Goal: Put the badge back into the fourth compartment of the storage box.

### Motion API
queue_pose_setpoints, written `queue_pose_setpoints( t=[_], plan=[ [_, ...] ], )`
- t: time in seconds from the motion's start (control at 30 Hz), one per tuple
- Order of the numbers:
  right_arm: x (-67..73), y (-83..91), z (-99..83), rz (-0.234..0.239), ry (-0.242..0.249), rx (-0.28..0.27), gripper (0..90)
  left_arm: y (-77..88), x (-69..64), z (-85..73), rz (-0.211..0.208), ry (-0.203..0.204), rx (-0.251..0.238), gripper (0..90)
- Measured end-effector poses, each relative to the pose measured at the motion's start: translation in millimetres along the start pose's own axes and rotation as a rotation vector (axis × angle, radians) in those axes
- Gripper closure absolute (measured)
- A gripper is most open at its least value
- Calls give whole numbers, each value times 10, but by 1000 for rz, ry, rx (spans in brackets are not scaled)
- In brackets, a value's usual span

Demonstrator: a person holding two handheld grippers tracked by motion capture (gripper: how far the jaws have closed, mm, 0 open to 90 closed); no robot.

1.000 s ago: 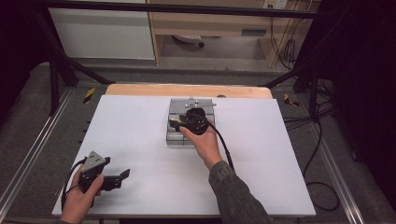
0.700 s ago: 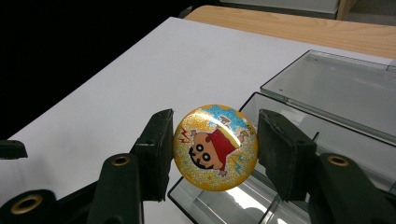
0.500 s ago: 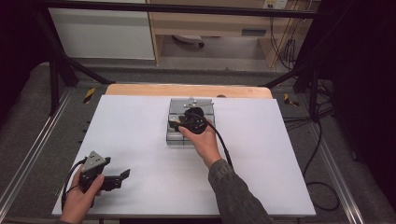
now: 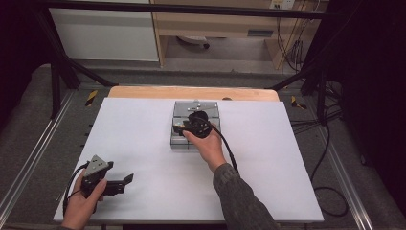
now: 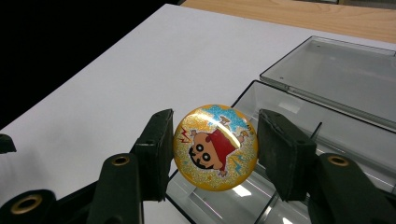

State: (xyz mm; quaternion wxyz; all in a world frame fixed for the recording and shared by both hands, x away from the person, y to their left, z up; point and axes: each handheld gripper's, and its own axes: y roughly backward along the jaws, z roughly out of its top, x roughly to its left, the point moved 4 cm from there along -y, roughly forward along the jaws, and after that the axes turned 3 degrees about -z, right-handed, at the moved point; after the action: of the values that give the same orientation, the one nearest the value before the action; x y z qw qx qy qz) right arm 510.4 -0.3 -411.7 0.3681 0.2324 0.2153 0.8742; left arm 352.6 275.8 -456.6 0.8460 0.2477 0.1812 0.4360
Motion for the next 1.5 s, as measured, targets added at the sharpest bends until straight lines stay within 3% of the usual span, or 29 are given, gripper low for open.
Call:
queue_pose_setpoints(
  t=[1.5],
  plan=[
    [27, -144, -112, -10, 23, 60, 472, -5, -4, -4, -3, -2, 5, 76]
  ],
)
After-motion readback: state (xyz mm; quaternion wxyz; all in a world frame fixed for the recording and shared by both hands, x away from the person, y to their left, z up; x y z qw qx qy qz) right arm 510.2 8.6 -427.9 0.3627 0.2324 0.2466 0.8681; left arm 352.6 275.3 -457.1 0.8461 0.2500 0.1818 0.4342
